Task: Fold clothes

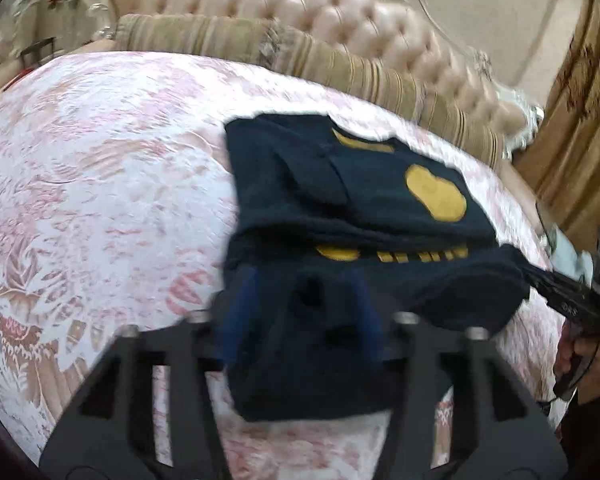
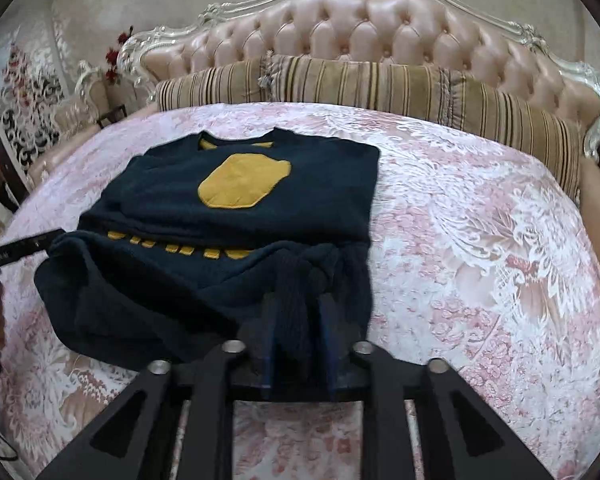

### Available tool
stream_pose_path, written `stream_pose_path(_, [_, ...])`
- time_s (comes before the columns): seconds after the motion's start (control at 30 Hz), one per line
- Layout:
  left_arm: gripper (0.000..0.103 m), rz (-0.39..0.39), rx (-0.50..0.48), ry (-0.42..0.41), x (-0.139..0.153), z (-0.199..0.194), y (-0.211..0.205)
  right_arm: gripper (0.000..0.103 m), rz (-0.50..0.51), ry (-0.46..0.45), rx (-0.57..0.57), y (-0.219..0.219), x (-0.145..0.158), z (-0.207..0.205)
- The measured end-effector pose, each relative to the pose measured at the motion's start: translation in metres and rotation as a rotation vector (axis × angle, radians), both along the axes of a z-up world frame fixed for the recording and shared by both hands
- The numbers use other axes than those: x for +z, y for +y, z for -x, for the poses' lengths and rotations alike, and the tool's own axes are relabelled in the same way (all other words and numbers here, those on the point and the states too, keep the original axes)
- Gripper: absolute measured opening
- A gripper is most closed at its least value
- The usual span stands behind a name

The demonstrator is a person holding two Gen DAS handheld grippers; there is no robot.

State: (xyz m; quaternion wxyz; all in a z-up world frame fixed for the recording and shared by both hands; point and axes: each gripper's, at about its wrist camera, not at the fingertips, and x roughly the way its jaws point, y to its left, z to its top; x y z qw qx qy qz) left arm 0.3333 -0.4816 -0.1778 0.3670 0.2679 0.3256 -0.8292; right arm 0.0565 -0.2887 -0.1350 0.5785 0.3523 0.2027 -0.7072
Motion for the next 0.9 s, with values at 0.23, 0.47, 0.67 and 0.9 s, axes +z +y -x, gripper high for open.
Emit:
stream_pose_path(0.23, [0.057, 0.062, -0.003, -0.007, 0.013, -0.043, 0.009, 0.07, 0.075, 0.132, -0.016, 0.048, 0.027, 0.027])
stream_pose_path(0.47, [0.057, 0.102, -0.099, -0.044, 0.01, -0.044, 0.023, 0.072, 0.022, 0.212, 0.123, 0.061, 0.015, 0.019])
stream_pose_path(0.67, [0.057, 0.142, -0.288, -0.032, 0.014, -0.009, 0.014, 0.072, 0.005, 0.243, 0.259, 0.038, 0.004, -0.011])
stream_pose_path(0.9, [0.046, 0.134, -0.47, -0.046, 0.003, 0.031, -0.016, 0.073, -0.013, 0.262, 0.312, 0.029, -0.006, -0.013])
